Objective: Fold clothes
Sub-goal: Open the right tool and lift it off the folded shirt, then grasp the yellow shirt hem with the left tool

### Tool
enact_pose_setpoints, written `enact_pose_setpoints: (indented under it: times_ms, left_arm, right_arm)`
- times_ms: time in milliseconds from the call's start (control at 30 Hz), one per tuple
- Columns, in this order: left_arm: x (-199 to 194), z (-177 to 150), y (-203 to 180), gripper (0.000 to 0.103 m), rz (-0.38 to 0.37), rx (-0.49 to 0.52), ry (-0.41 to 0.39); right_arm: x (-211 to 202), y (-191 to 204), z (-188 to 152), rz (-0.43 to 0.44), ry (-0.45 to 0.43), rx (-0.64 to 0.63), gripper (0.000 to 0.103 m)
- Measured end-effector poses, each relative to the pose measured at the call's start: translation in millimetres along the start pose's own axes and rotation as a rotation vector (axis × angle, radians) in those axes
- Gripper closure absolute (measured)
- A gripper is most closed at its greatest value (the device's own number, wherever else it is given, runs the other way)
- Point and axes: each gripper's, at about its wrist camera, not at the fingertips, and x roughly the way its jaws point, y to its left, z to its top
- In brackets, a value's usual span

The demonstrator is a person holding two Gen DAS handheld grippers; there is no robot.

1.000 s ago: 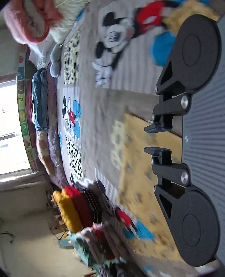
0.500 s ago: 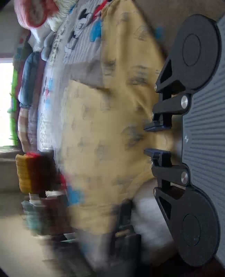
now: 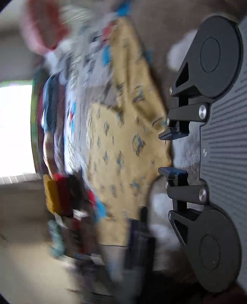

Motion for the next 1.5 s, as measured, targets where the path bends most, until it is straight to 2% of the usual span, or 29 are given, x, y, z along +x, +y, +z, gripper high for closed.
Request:
enact_pose_setpoints:
  times_ms: [100,167,233,333,467,533,633,733,900,967,1000,1067,1133,1267,1367,1433,1500]
  left_arm:
    - [-3,-2,-12,0.042,0.012,0.040,0.012]
    - [-6,-2,-17,0.042,0.017,0.041,0.013]
    - [-11,1,-19,0.042,0.016,0.005,0.013]
    - [-18,9,-20,0.042,0.009,-0.061,0.020]
    - [-27,29,-25,0.042,-0.010,-0.126,0.028]
    - [-33,45,-30,0.042,-0.012,-0.158,-0.006]
    - [-36,66,-27,0.042,-0.062,-0.266,-0.037]
    - [-33,85,-29,0.042,-0.109,-0.333,-0.048]
    - [-17,117,-34,0.042,-0.143,-0.331,-0.052]
    - [-8,126,-33,0.042,-0.152,-0.338,-0.050]
    - [-2,129,-32,0.042,-0.152,-0.338,-0.044]
    - [13,138,-32,0.042,-0.141,-0.306,-0.027]
    - [30,149,-34,0.042,-0.112,-0.248,-0.004]
    - [78,179,-43,0.043,-0.060,-0.118,0.063]
    - [117,200,-51,0.050,-0.025,-0.011,0.117]
    - [146,211,-55,0.065,-0.001,0.040,0.171]
    - [174,221,-60,0.066,0.021,0.086,0.227]
  right_arm:
    - [-8,-43,-2,-0.004,-0.042,0.256,0.068]
    - [-9,-71,-9,-0.018,-0.040,0.409,0.066]
    - [-7,-95,-19,-0.007,-0.035,0.551,0.064]
    - [-4,-111,-28,0.043,-0.052,0.665,0.064]
    - [0,-109,-28,0.093,-0.054,0.677,0.050]
    - [5,-106,-27,0.128,-0.052,0.681,0.046]
    - [13,-100,-27,0.150,-0.053,0.662,0.045]
    - [21,-91,-23,0.167,-0.054,0.632,0.046]
    - [25,-81,-27,0.178,-0.093,0.648,0.048]
    - [26,-76,-28,0.155,-0.104,0.625,0.054]
    - [27,-75,-29,0.141,-0.110,0.617,0.060]
    - [31,-80,-32,0.134,-0.128,0.640,0.071]
    - [36,-83,-33,0.118,-0.134,0.637,0.086]
    - [41,-79,-28,0.098,-0.136,0.575,0.086]
    - [40,-72,-23,0.071,-0.131,0.504,0.086]
    - [39,-65,-19,0.047,-0.130,0.464,0.084]
    - [39,-60,-17,0.030,-0.128,0.432,0.082]
